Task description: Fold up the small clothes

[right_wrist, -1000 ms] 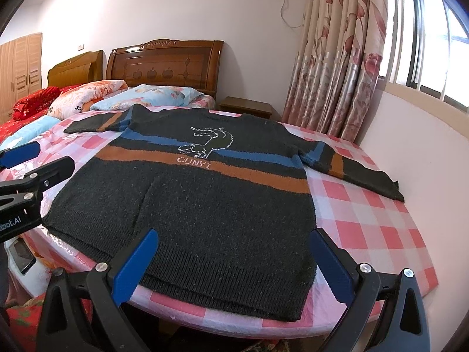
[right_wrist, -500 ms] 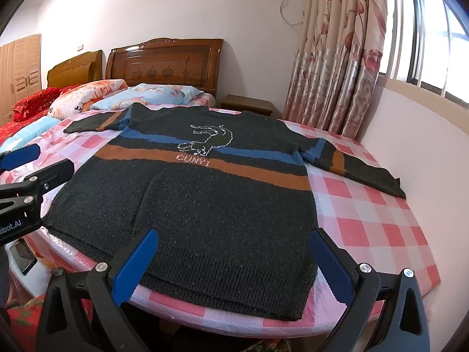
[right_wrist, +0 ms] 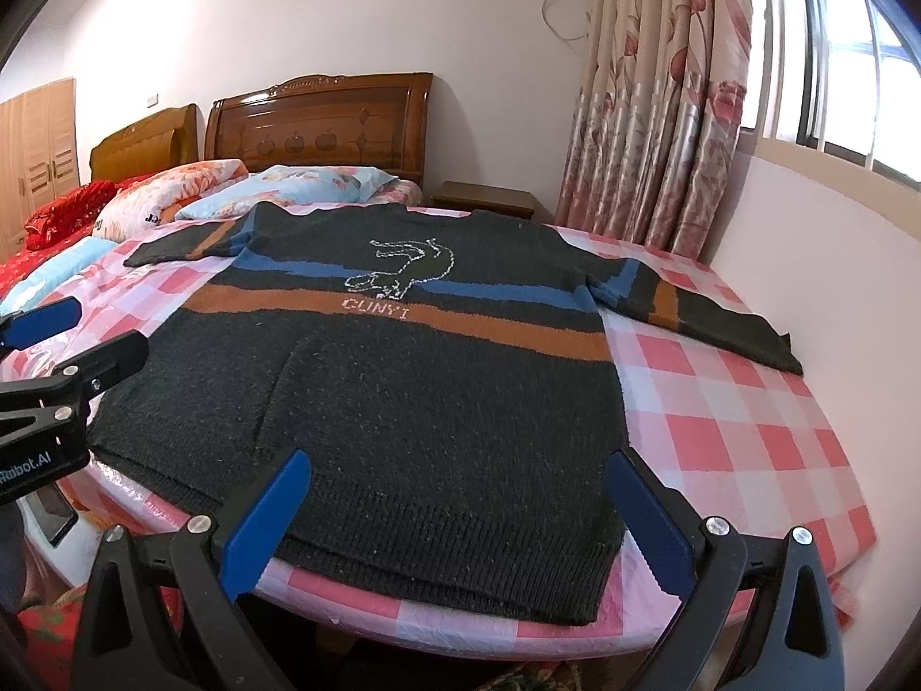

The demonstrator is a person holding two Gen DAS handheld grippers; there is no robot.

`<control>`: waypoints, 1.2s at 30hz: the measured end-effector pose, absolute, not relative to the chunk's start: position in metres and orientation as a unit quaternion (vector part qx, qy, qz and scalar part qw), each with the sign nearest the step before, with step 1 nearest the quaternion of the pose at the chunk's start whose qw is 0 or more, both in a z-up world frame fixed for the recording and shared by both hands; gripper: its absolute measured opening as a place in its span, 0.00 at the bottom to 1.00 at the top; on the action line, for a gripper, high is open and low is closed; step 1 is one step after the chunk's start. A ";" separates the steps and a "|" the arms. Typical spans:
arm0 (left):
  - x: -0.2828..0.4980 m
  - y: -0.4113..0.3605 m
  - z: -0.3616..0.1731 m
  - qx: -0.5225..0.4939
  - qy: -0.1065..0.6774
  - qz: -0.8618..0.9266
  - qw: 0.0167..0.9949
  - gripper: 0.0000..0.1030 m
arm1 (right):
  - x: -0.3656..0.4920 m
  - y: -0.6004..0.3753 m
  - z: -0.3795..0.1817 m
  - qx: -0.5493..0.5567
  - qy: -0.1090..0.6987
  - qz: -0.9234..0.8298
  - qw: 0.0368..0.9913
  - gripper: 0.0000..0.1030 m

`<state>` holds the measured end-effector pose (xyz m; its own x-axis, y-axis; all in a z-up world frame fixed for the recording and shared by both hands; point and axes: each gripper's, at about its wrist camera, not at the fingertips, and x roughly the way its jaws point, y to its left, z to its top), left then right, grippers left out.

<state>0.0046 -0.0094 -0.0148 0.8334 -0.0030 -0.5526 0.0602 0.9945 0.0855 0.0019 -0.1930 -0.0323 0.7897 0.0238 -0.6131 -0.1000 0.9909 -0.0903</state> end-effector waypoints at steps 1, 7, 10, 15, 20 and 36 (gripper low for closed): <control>0.005 -0.009 -0.015 0.050 0.288 -0.017 0.956 0.80 | 0.002 -0.194 -0.032 -0.058 0.322 0.033 0.944 1.00; 0.005 -0.012 -0.015 0.053 0.288 -0.019 0.956 0.80 | 0.001 -0.196 -0.030 -0.053 0.315 0.035 0.947 1.00; 0.009 -0.012 -0.017 0.052 0.292 -0.022 0.955 0.80 | 0.001 -0.197 -0.031 -0.049 0.315 0.036 0.947 1.00; 0.020 -0.014 -0.016 0.049 0.299 -0.031 0.953 0.80 | 0.009 -0.207 -0.037 -0.039 0.324 0.034 0.945 1.00; 0.086 -0.029 -0.012 0.055 0.328 -0.083 0.940 0.80 | 0.044 -0.258 -0.045 0.038 0.361 0.014 0.932 1.00; 0.297 -0.001 -0.082 0.000 0.425 -0.054 0.903 0.69 | 0.244 -0.530 -0.079 0.249 0.395 -0.243 0.850 1.00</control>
<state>0.2971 -0.0011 -0.0816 0.6324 -0.0976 -0.7685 0.0978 0.9941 -0.0458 0.2440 -0.5297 -0.0793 0.5692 -0.2167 -0.7931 0.6099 0.7583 0.2305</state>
